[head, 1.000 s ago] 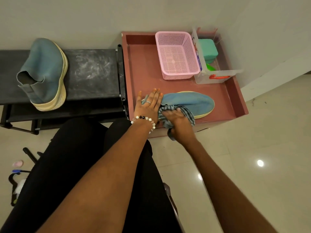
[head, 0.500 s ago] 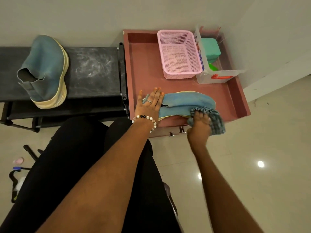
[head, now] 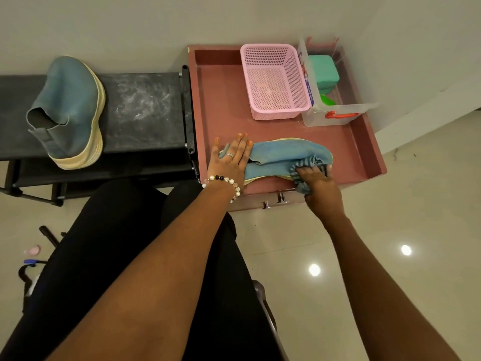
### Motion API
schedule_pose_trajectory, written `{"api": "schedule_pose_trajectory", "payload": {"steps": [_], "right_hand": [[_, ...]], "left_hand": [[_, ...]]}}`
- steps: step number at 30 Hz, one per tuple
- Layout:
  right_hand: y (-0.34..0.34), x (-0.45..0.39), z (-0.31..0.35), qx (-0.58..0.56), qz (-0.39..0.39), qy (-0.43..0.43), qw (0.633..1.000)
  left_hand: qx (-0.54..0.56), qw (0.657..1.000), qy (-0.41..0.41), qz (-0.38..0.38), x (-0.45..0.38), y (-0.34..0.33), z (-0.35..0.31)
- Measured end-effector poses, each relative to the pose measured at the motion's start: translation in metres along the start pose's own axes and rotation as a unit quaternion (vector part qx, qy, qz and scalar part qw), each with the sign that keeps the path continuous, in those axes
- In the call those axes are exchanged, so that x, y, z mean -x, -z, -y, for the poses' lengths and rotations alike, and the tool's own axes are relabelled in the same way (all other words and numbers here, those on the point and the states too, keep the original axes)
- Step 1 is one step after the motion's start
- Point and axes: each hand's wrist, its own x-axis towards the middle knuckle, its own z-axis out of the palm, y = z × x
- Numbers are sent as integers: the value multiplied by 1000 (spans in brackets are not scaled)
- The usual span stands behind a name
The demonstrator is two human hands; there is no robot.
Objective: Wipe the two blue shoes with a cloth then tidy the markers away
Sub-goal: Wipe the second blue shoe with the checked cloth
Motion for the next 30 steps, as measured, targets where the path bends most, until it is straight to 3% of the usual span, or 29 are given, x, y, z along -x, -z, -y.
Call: {"api": "schedule_pose_trajectory", "payload": {"steps": [3, 5, 7, 11, 14, 16, 19, 21, 24, 28, 30], "right_hand": [[-11, 1, 28, -1, -28, -83, 996], [-10, 1, 65, -43, -31, -168, 984], [-6, -2, 100, -87, -30, -197, 976], [8, 1, 134, -132, -11, -9, 991], [23, 3, 100, -221, 31, 37, 974], [36, 3, 73, -258, -5, -13, 966], [41, 1, 53, -213, -96, -180, 956], [32, 0, 58, -150, -74, -229, 959], [12, 1, 89, -95, 33, -191, 976], [0, -4, 155, -107, 33, -66, 991], [-2, -3, 169, -108, 47, 13, 993]], "left_hand": [[-2, 1000, -2, 3, 0, 1, 0], [-4, 1000, -1, 5, 0, 1, -1], [-7, 1000, 1, -4, 1, 0, -2], [31, 999, -12, -22, 2, 1, 2], [81, 996, -26, -26, 8, 9, 6], [107, 992, 12, -61, 13, 16, 9], [115, 983, 103, -100, 21, 27, 18], [77, 986, 122, -79, 27, 30, 24], [37, 992, 120, -18, 29, 25, 26], [15, 994, 95, 58, 28, 23, 29], [14, 994, 92, 60, 27, 21, 32]]}}
